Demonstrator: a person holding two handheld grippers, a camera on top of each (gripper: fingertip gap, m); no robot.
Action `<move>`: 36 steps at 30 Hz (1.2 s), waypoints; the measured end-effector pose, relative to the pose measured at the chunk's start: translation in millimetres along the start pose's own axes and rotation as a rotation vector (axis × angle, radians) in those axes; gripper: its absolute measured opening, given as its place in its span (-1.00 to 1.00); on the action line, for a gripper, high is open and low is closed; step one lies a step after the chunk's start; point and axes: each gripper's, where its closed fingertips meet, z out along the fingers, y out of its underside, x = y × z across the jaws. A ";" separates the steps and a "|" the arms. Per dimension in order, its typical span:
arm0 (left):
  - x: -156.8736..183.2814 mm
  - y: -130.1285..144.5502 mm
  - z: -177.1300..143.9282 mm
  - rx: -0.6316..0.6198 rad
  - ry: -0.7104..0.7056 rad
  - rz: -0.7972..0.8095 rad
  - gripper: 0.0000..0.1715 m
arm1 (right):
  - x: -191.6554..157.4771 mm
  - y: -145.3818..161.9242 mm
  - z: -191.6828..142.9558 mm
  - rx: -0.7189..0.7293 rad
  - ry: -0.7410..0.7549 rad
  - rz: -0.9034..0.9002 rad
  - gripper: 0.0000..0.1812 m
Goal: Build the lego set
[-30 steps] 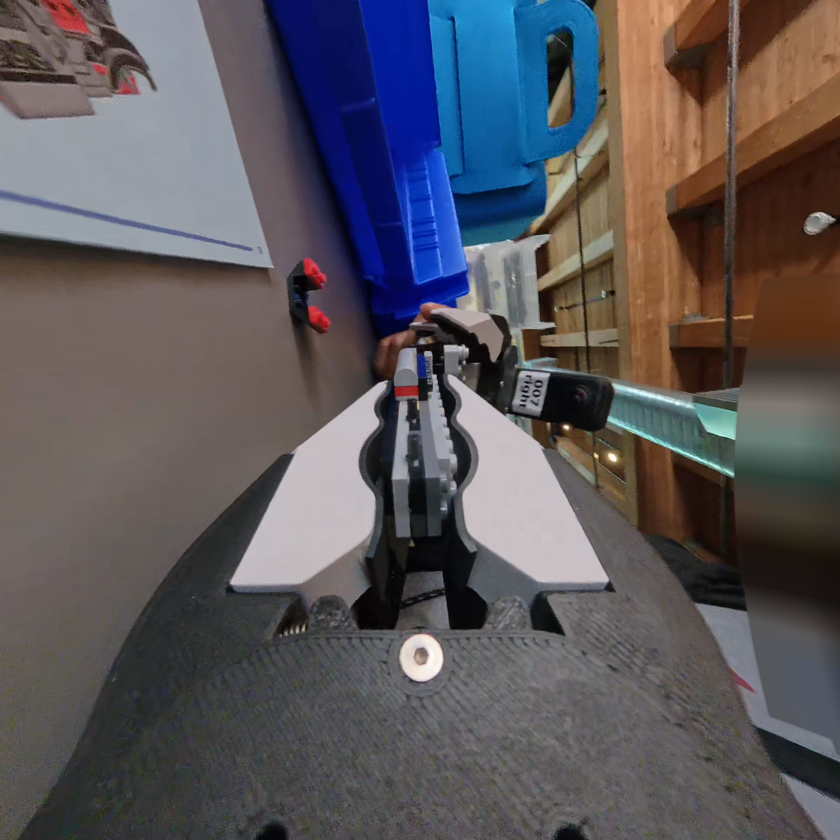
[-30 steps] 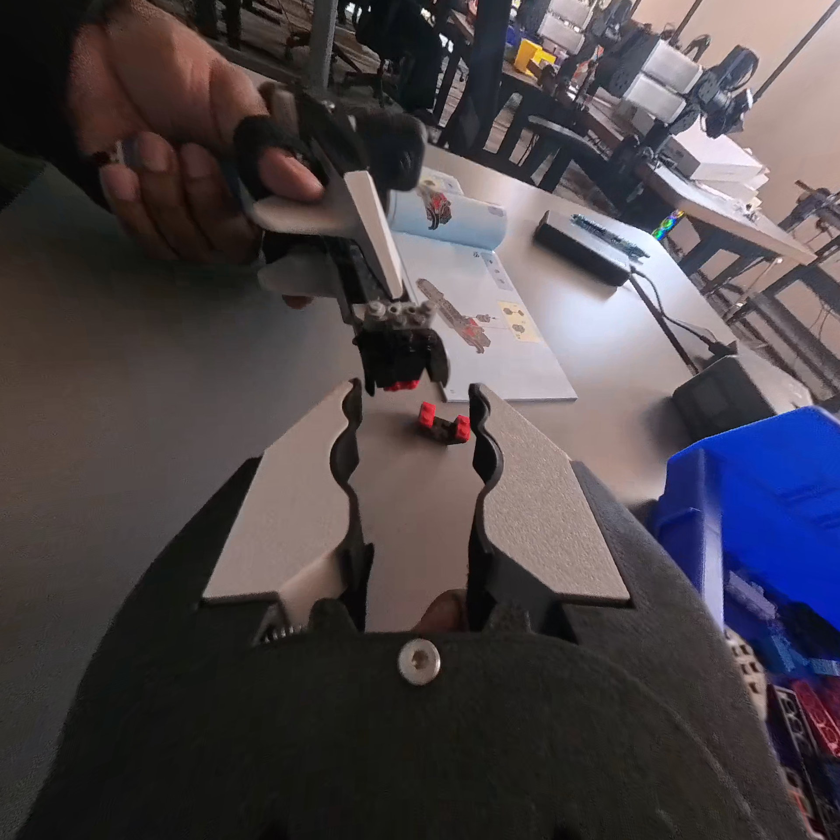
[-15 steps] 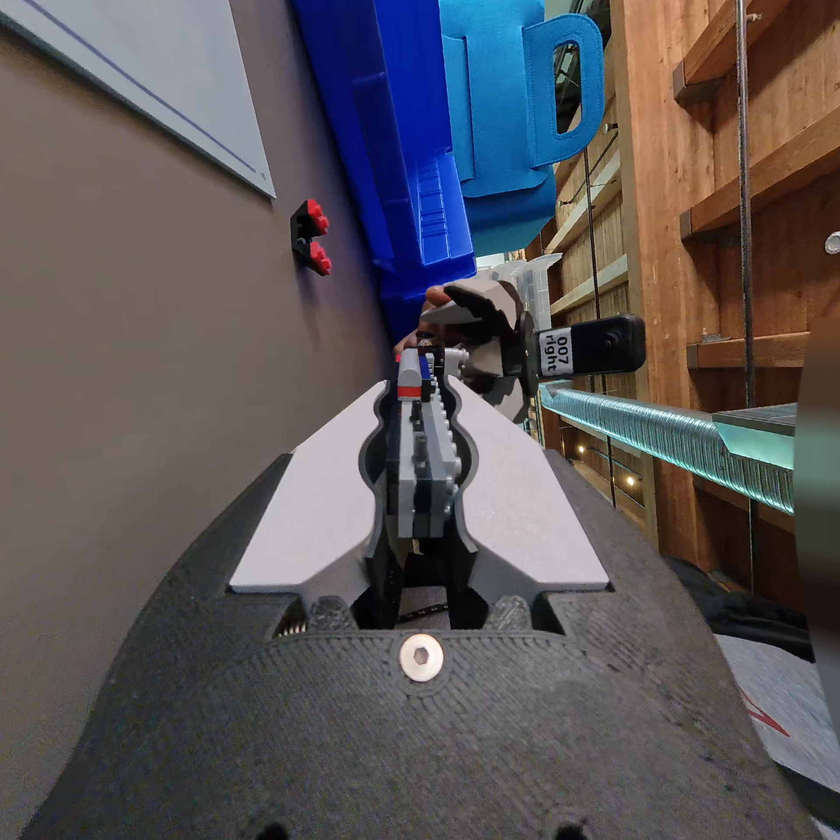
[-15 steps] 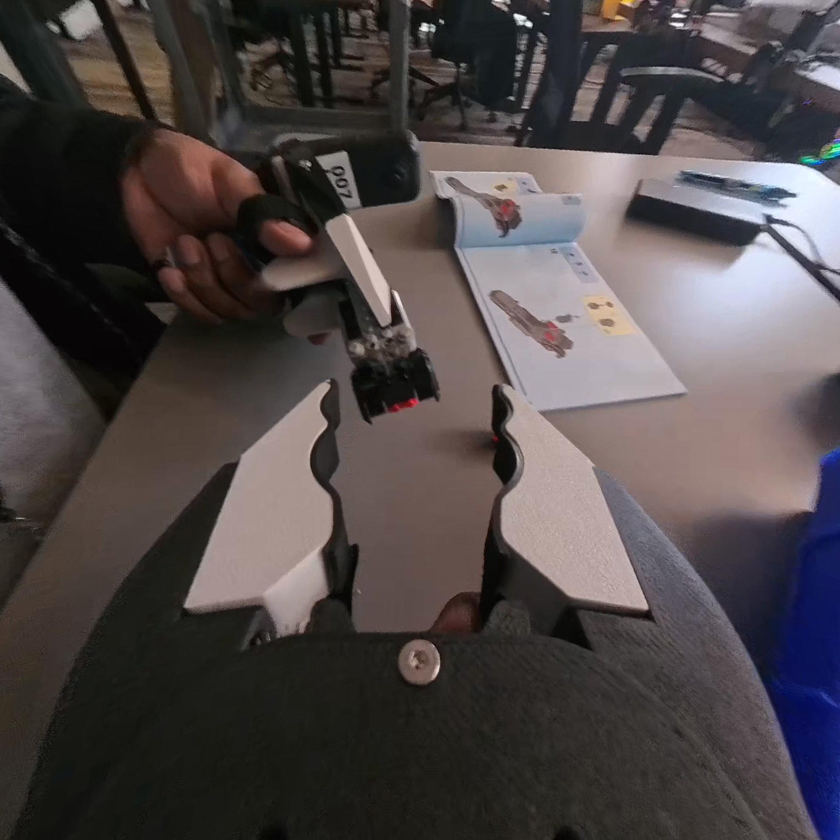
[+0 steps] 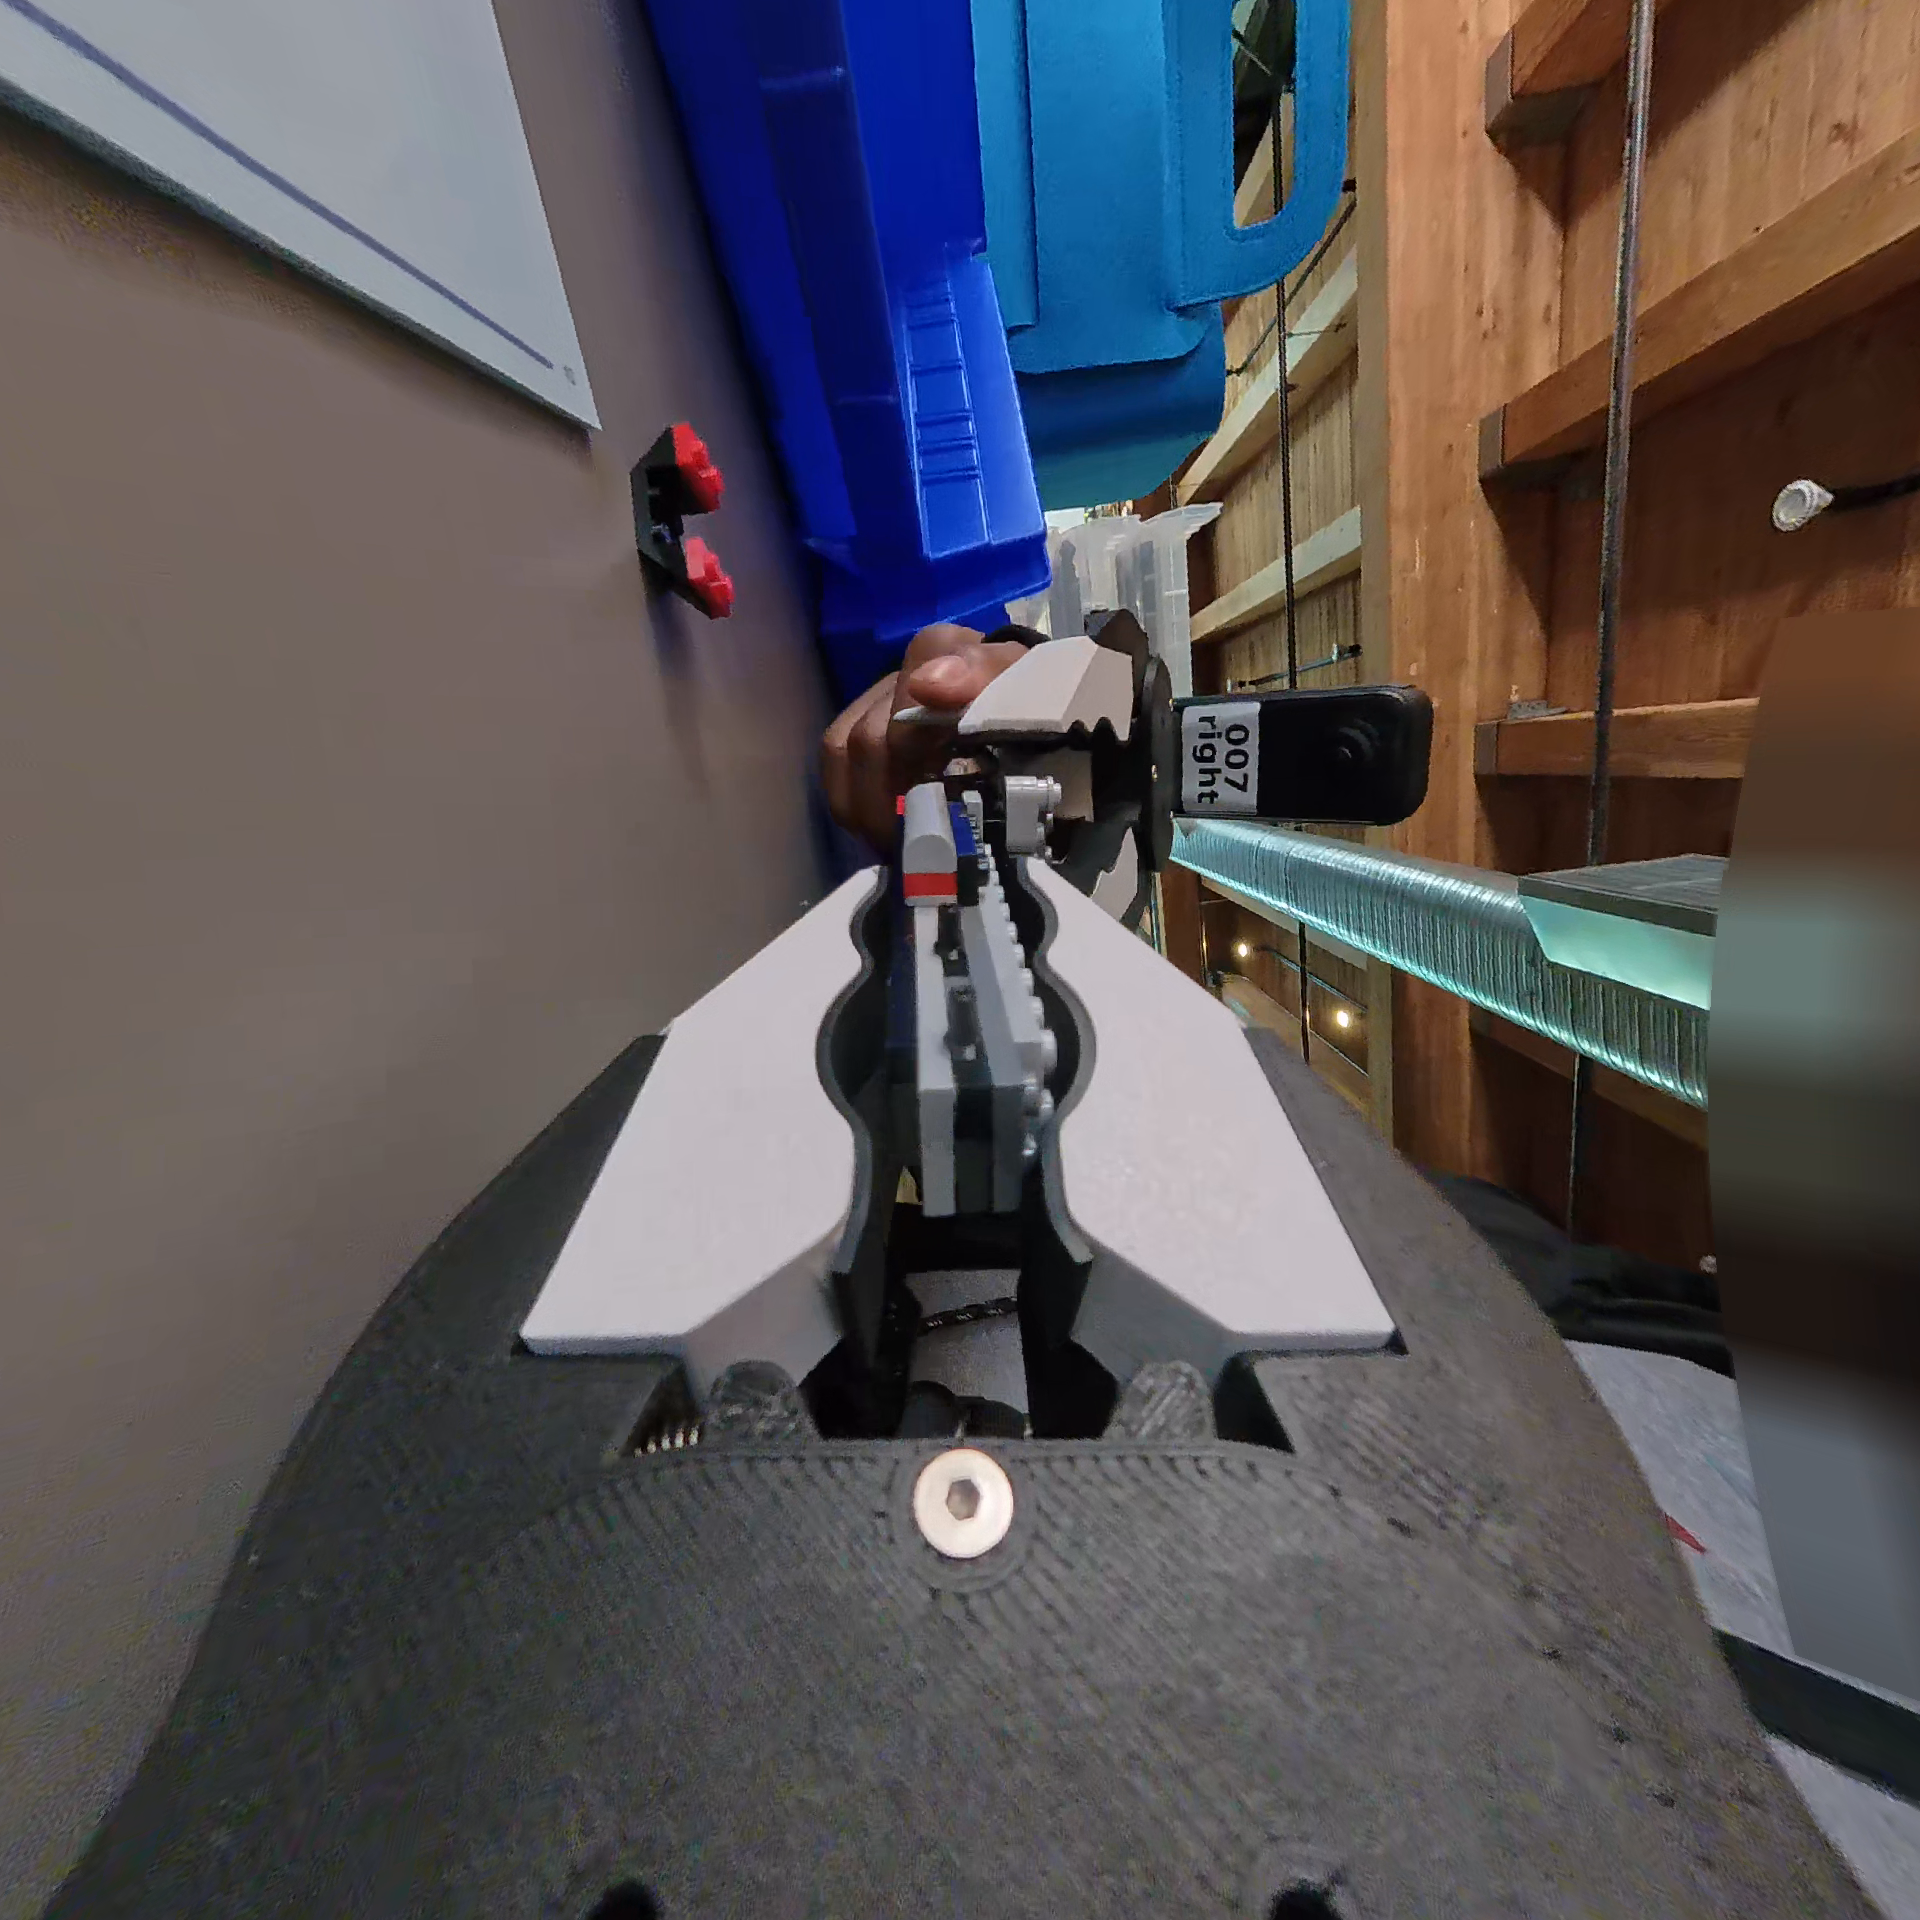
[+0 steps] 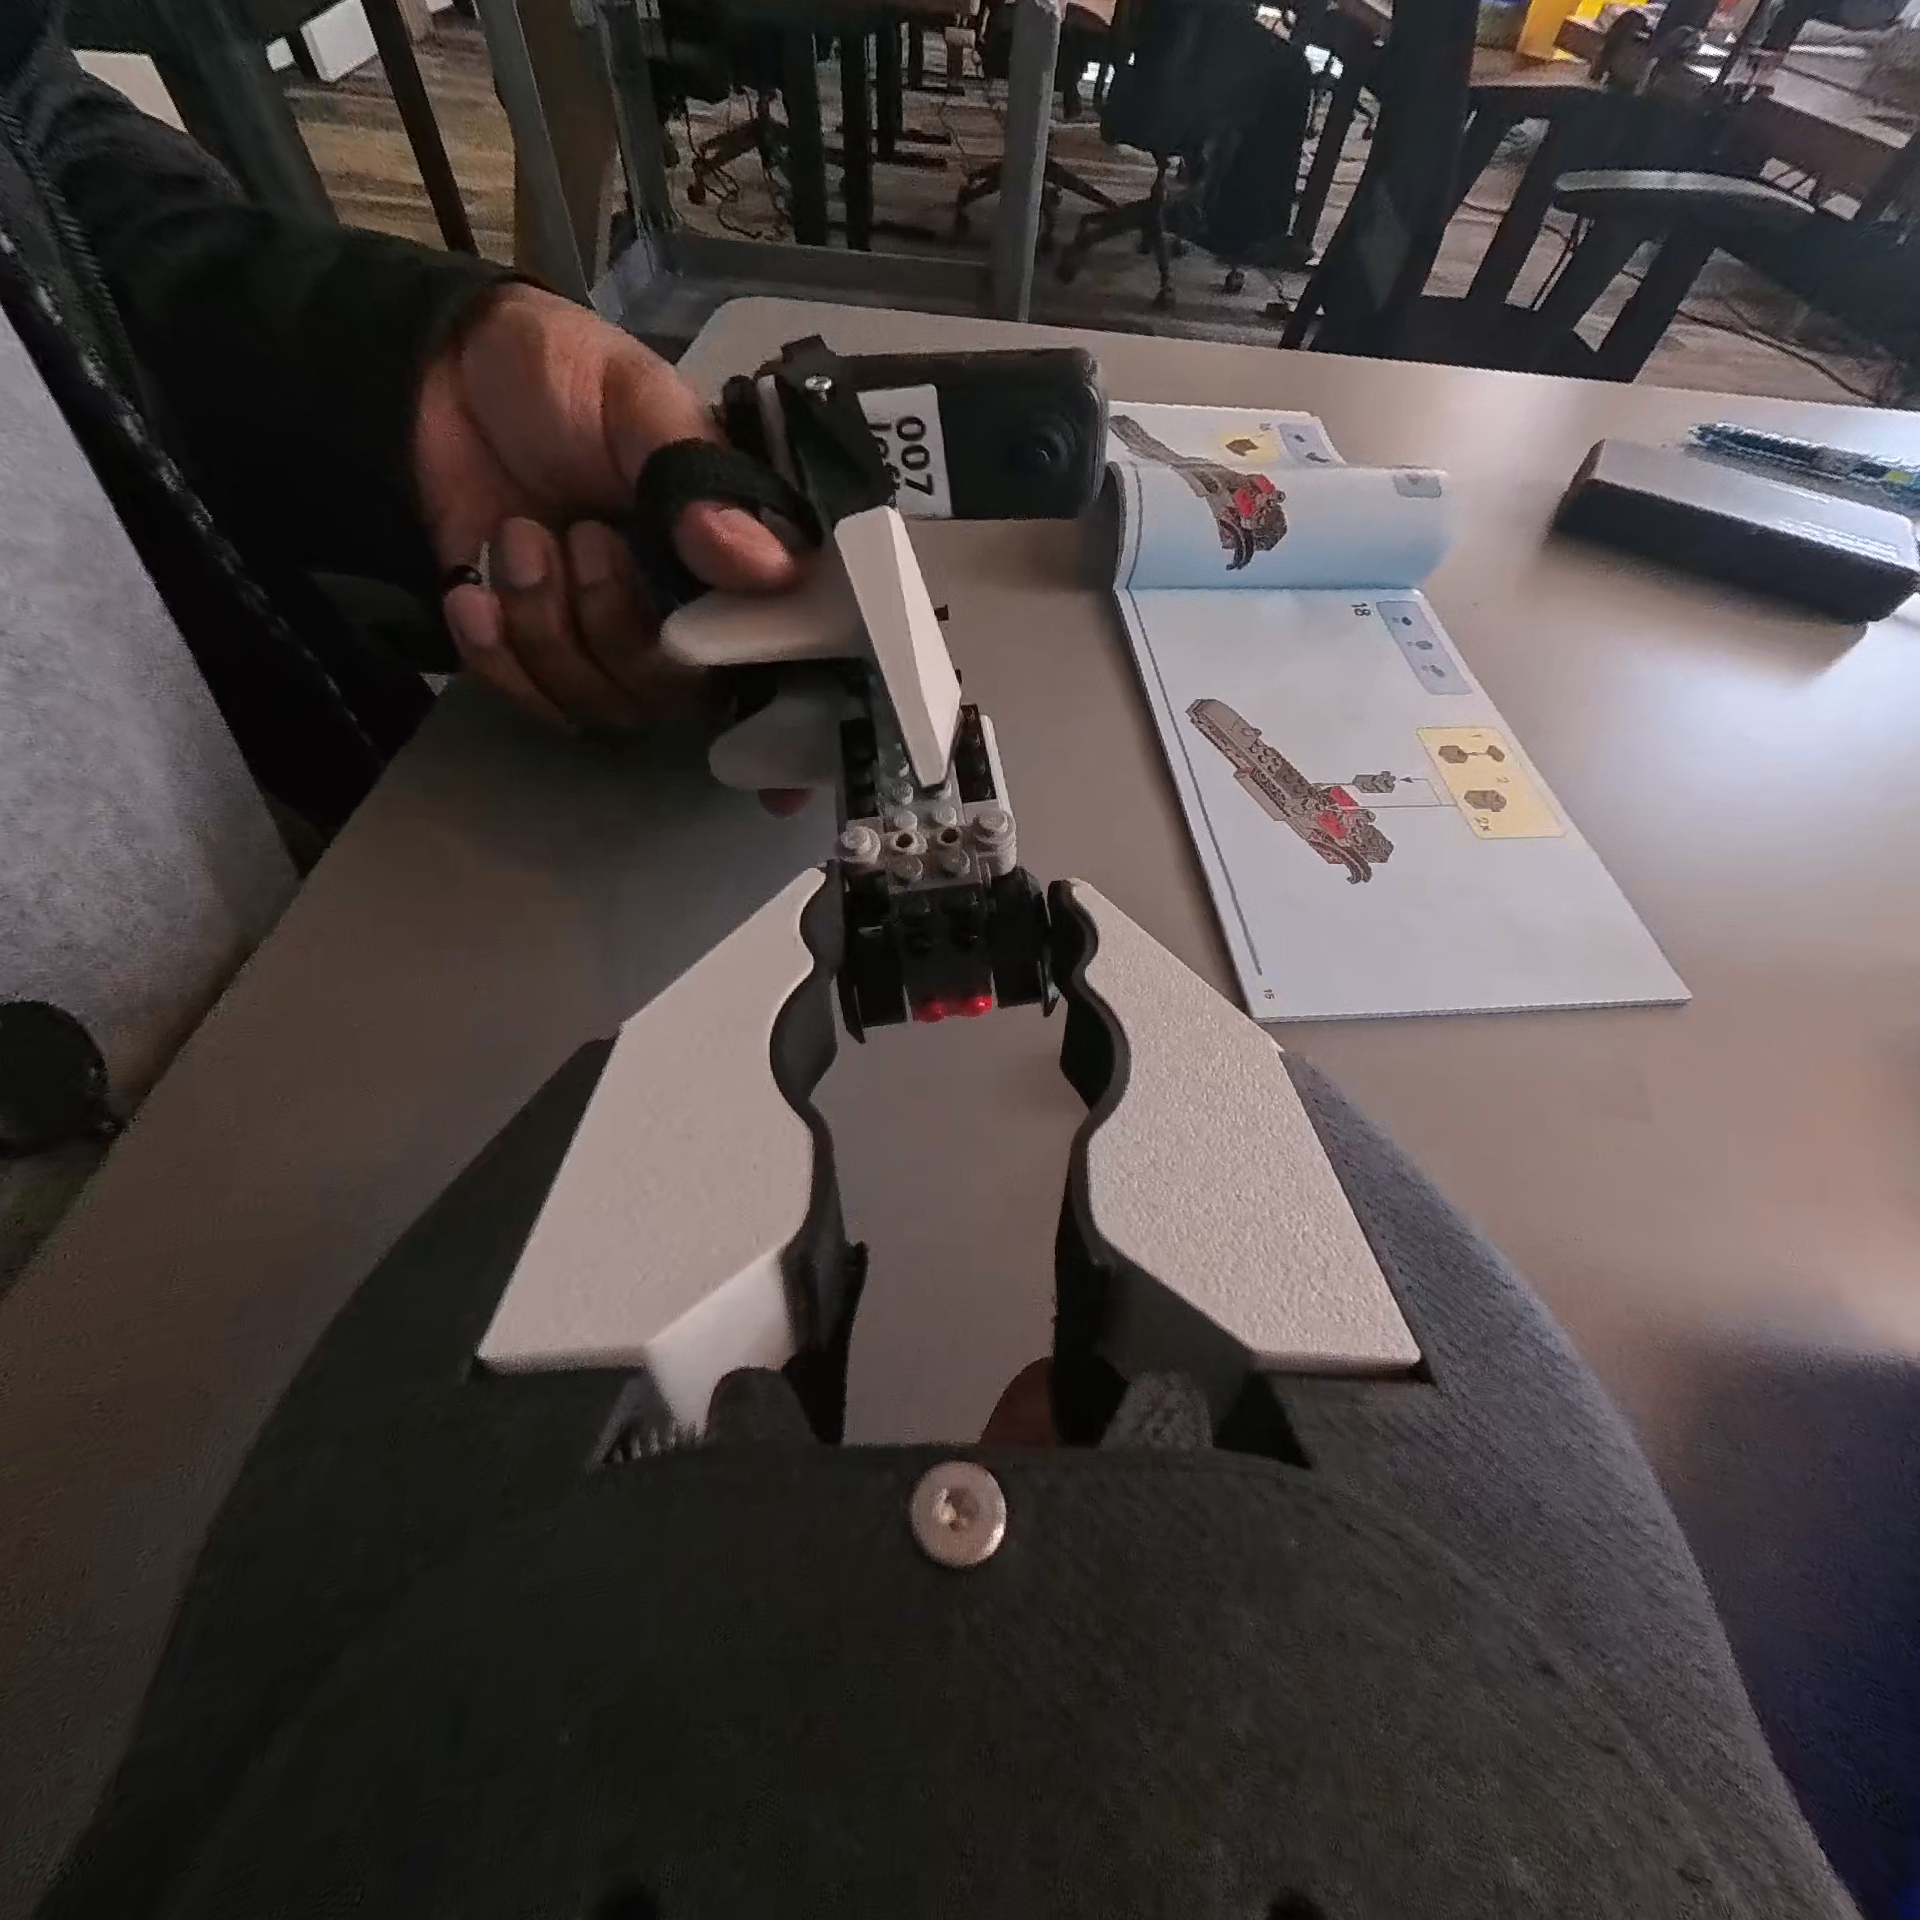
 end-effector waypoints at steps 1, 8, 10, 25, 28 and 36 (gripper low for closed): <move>0.0 -1.0 -0.4 -0.003 0.002 -0.002 -0.75 | 1.1 -0.3 0.3 0.000 0.002 -0.002 -0.55; -2.1 -6.5 -3.4 -0.011 0.002 -0.014 -0.76 | 8.1 1.5 -0.3 -0.001 0.008 0.002 -0.55; -3.7 -7.5 -3.2 -0.009 -0.008 -0.009 -0.77 | 9.3 2.5 -0.1 -0.004 0.012 0.015 -0.54; -16.0 -25.6 -21.6 0.075 -0.089 -0.019 -0.77 | 65.1 48.2 -3.5 -0.285 0.239 0.212 -0.32; -17.1 -26.9 -24.1 0.072 -0.097 -0.015 -0.77 | 67.7 55.3 1.1 -0.336 0.237 0.229 -0.36; -17.8 -29.5 -25.4 0.078 -0.101 -0.014 -0.77 | 72.2 62.8 10.6 -0.385 0.214 0.223 -0.60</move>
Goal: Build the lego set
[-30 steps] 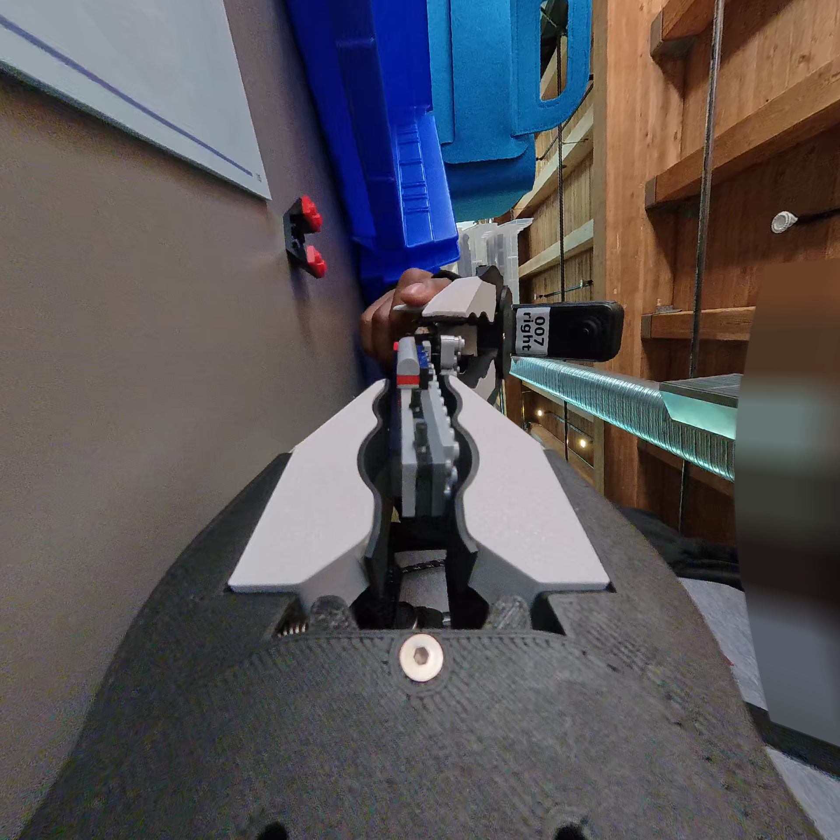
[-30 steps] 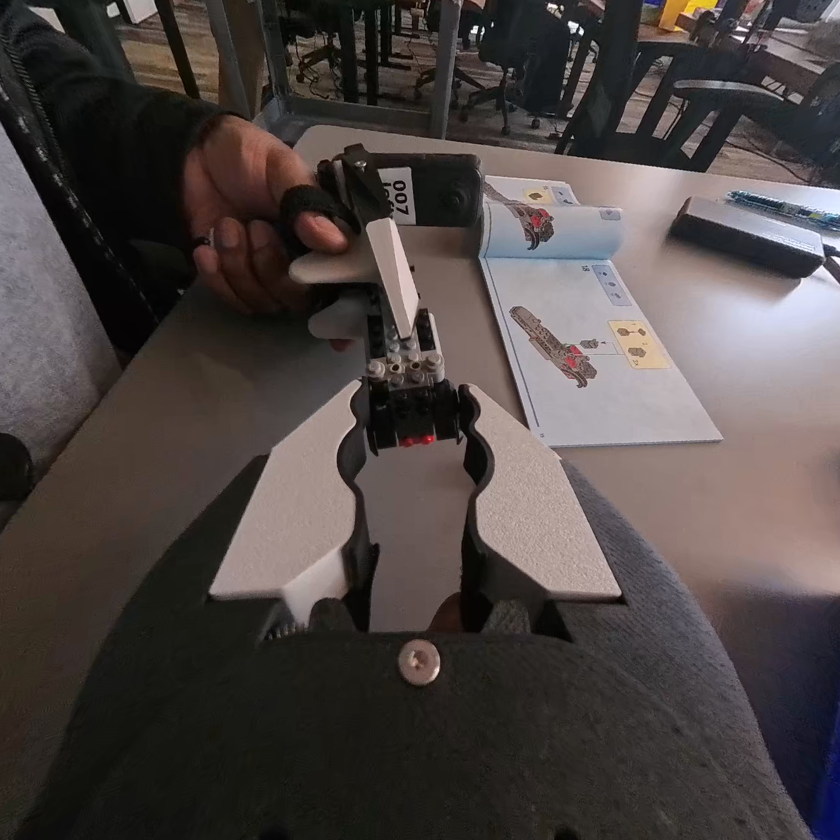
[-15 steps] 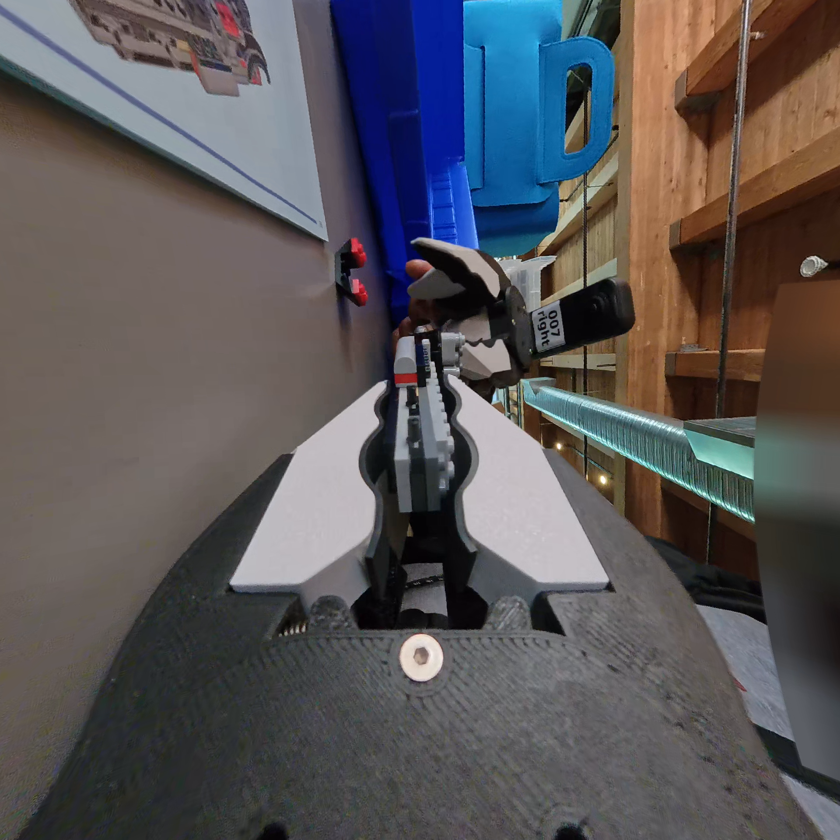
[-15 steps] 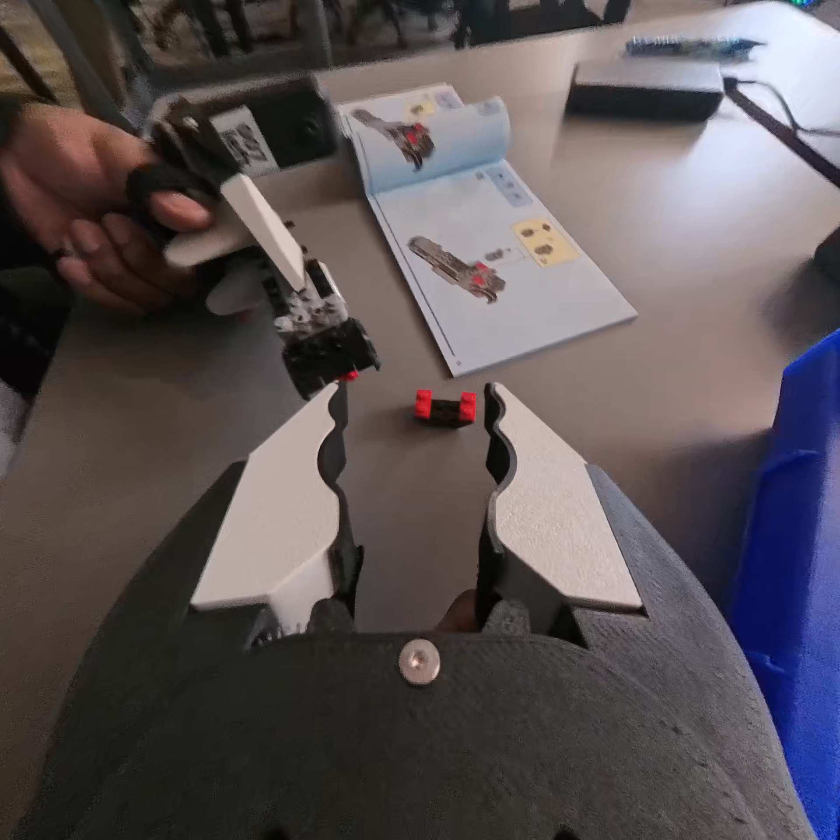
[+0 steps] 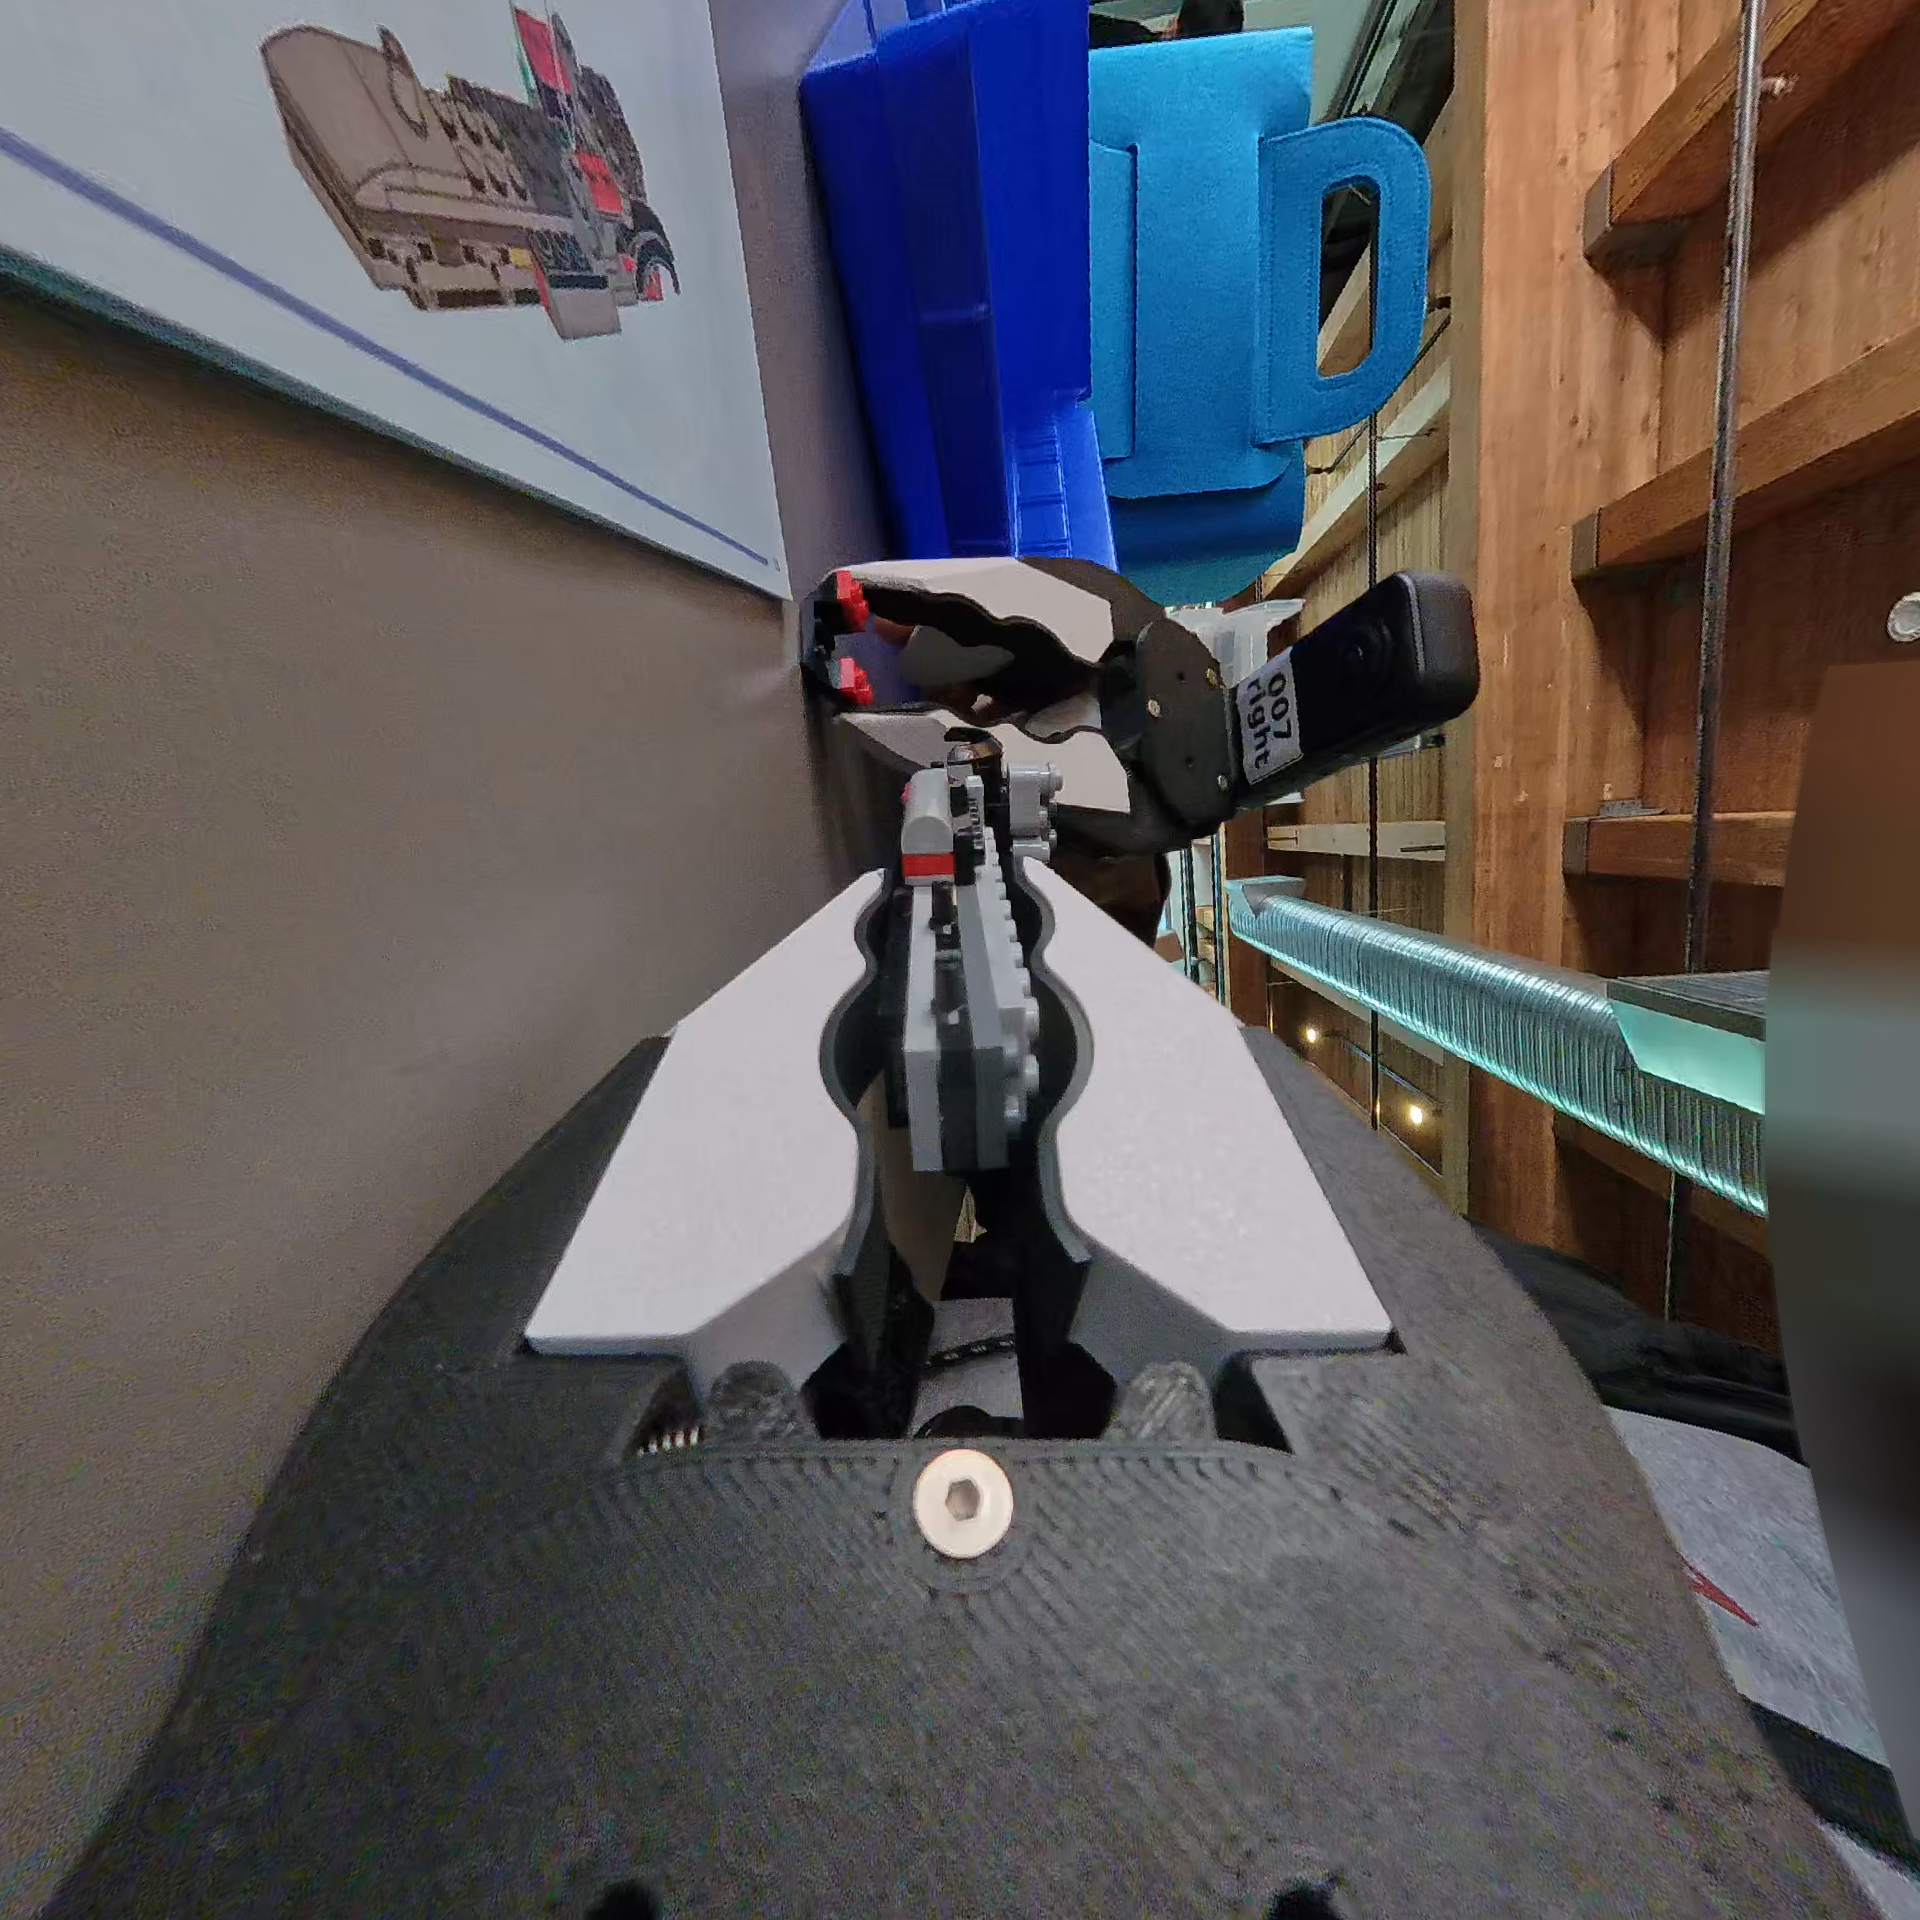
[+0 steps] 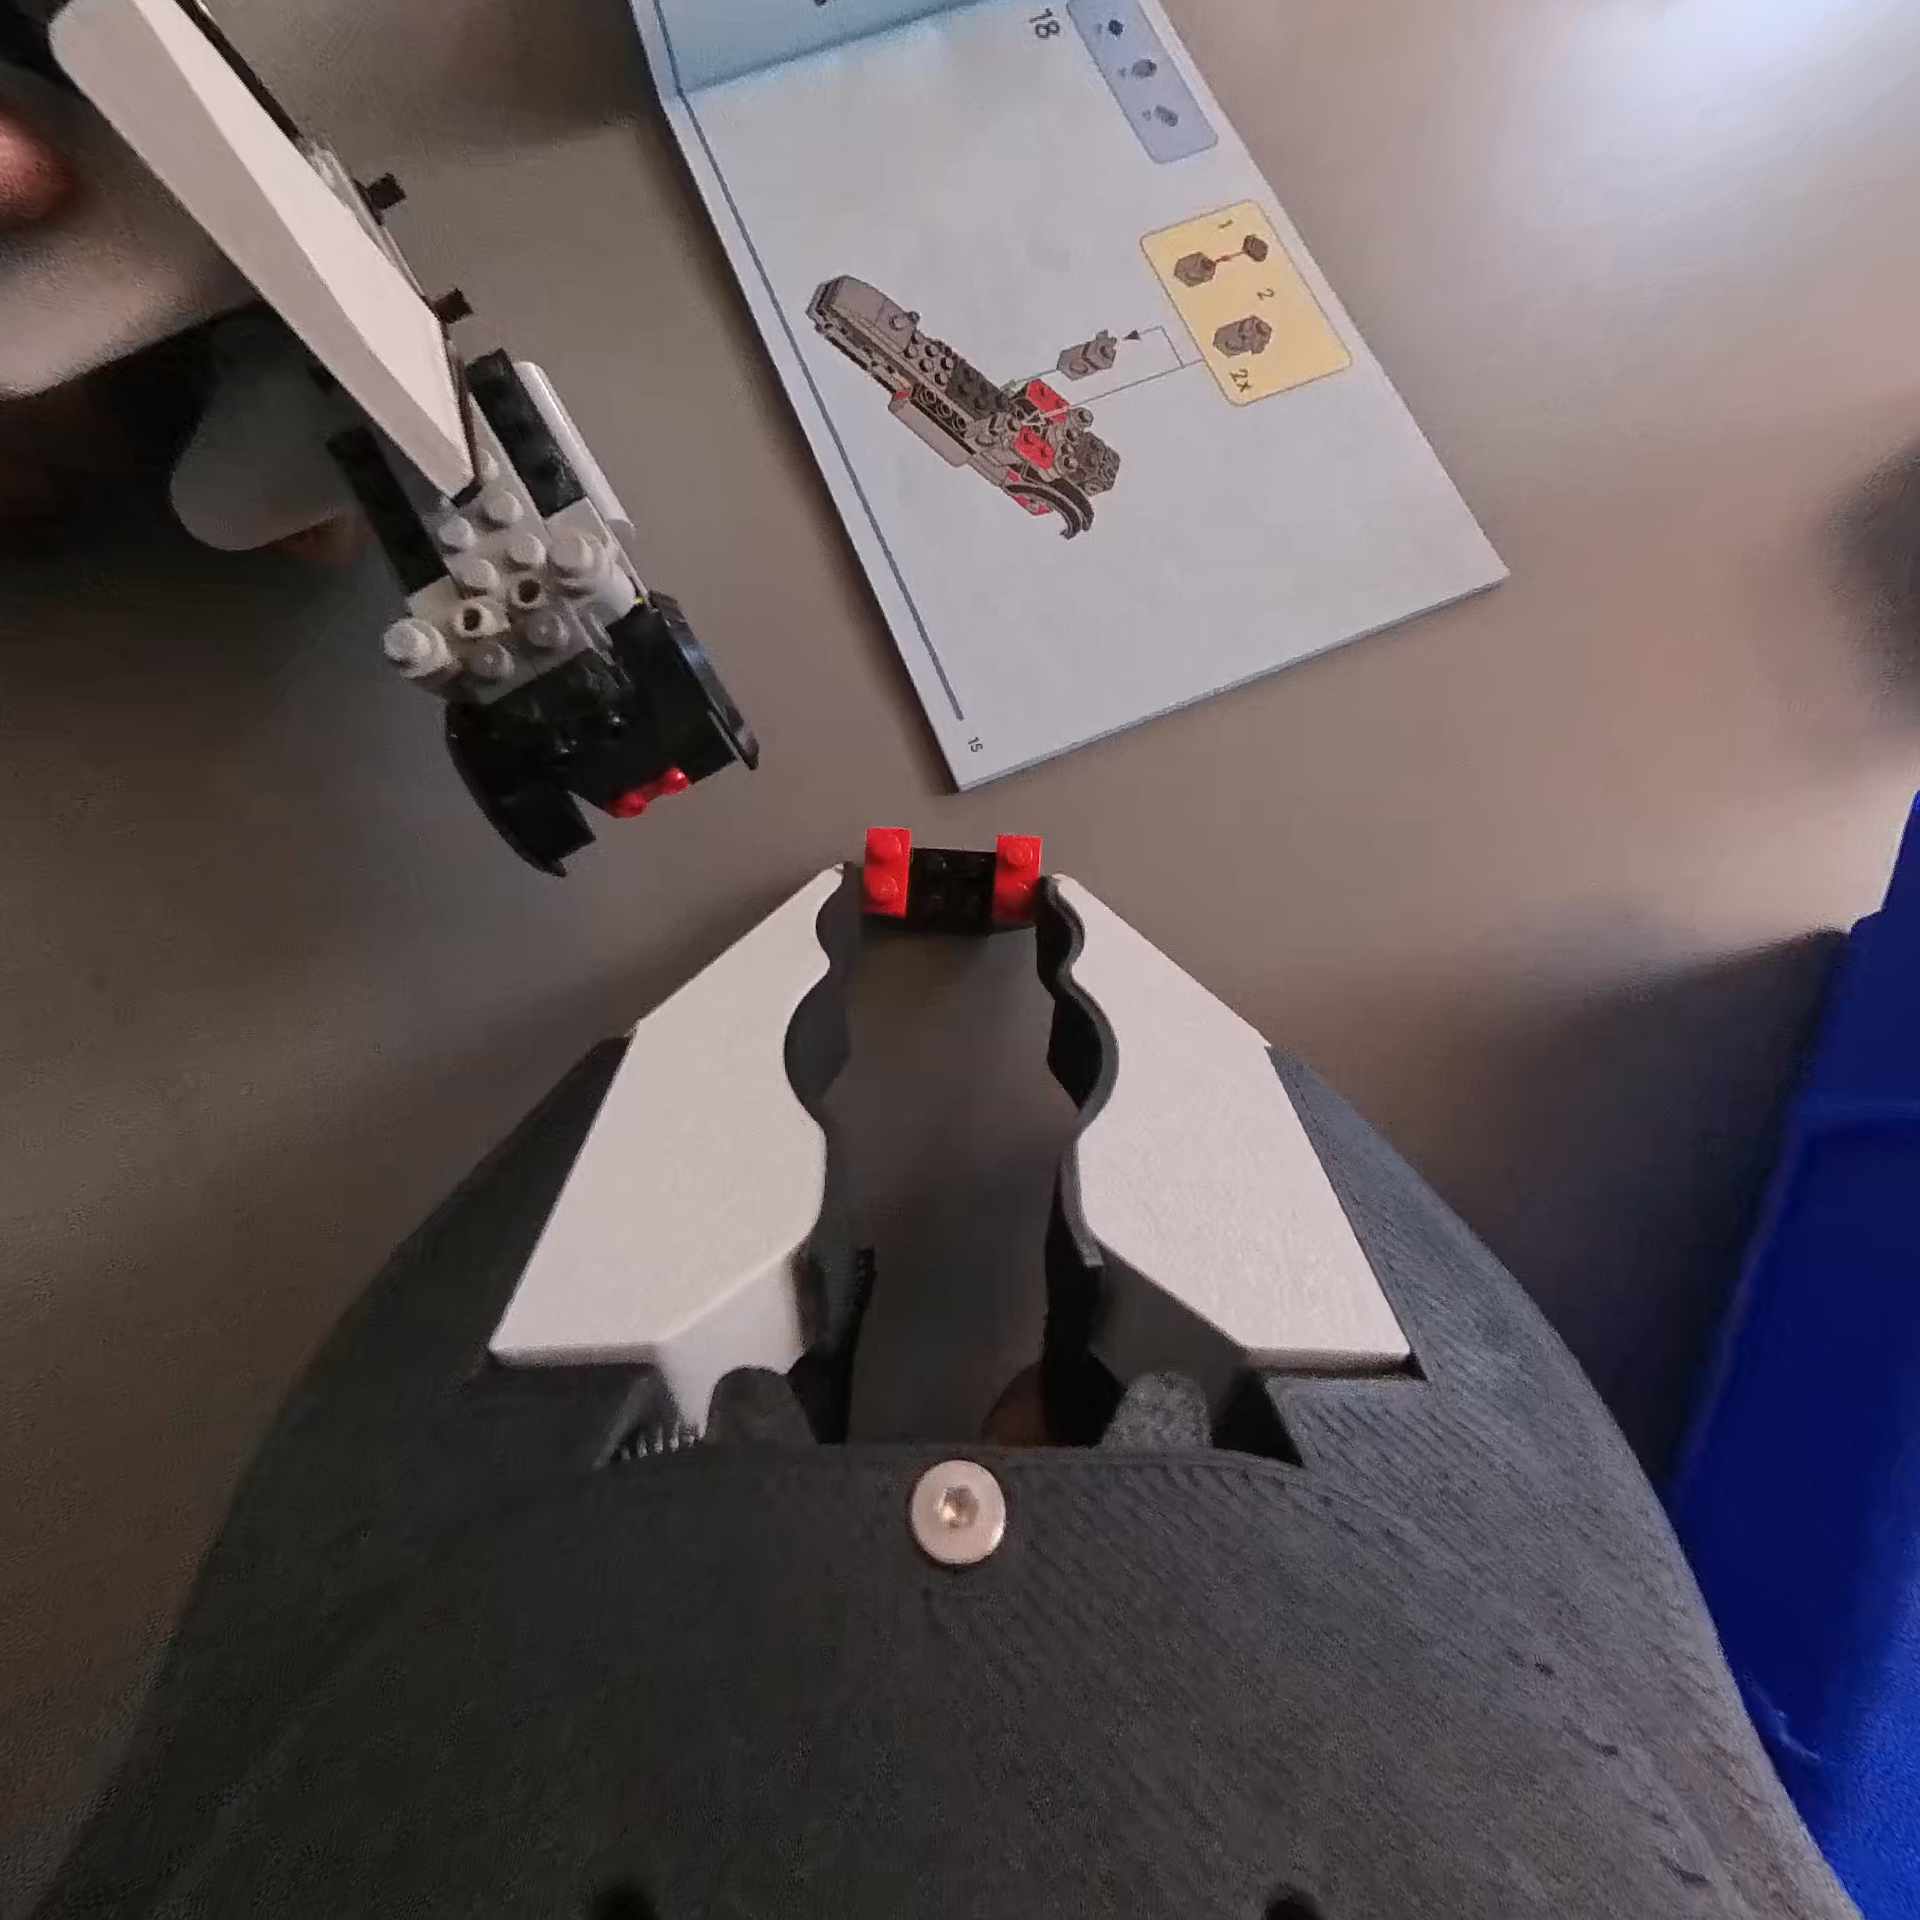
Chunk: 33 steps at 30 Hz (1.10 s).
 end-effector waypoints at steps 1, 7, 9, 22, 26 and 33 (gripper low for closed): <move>0.0 -0.6 0.0 0.004 0.001 -0.002 -0.77 | -0.3 -1.7 -1.8 0.018 -0.011 0.002 -0.60; 1.7 -3.2 2.2 0.014 0.018 -0.013 -0.77 | -6.9 -39.6 -35.6 0.200 -0.087 0.024 -0.61; 1.4 -3.6 3.2 0.015 0.015 -0.012 -0.77 | -10.7 -53.2 -47.6 0.225 -0.075 -0.037 -0.61; 0.5 5.4 10.8 -0.020 -0.004 0.000 -0.77 | -63.1 -59.1 -21.8 0.114 -0.263 -0.243 -0.61; 0.5 6.3 10.9 -0.029 -0.005 0.004 -0.77 | -65.1 -53.5 -19.3 0.089 -0.277 -0.254 -0.61; 0.0 7.7 11.7 -0.039 -0.011 0.011 -0.77 | -68.2 -47.7 -16.7 0.061 -0.296 -0.270 -0.61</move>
